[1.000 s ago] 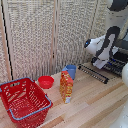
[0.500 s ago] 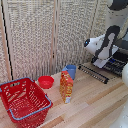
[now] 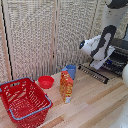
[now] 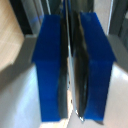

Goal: Kindly position your hand close to the oven tray's handle. Softly yet firmly grasp the handle using your hand. Slowly and with caution, draw the tray out until it is fully stretched out.

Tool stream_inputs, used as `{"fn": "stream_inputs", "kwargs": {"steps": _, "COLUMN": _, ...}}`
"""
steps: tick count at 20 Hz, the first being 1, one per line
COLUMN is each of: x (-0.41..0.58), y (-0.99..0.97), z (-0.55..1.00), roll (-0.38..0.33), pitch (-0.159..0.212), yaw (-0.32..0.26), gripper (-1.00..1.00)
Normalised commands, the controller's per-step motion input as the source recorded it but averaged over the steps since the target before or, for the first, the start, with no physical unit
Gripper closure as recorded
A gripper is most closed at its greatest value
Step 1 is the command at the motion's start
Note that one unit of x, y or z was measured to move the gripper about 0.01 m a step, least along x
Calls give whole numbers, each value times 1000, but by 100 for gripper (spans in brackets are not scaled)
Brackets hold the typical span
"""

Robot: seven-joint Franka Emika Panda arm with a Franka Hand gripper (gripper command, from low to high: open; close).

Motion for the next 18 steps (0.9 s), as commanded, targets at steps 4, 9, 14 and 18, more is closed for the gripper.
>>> {"fn": "stream_inputs", "kwargs": {"steps": 4, "x": -1, "y": 817, "z": -221, "roll": -89, "pitch": -3, "yaw": -87, "gripper": 100}}
{"fn": "stream_inputs", "kwargs": {"steps": 9, "x": -3, "y": 862, "z": -212, "roll": -77, "pitch": -2, "yaw": -69, "gripper": 100}}
{"fn": "stream_inputs", "kwargs": {"steps": 14, "x": 0, "y": 860, "z": -39, "roll": -69, "pitch": -17, "yaw": -63, "gripper": 100}}
{"fn": "stream_inputs", "kwargs": {"steps": 18, "x": 0, "y": 671, "z": 408, "roll": -49, "pitch": -66, "yaw": -128, "gripper": 100}}
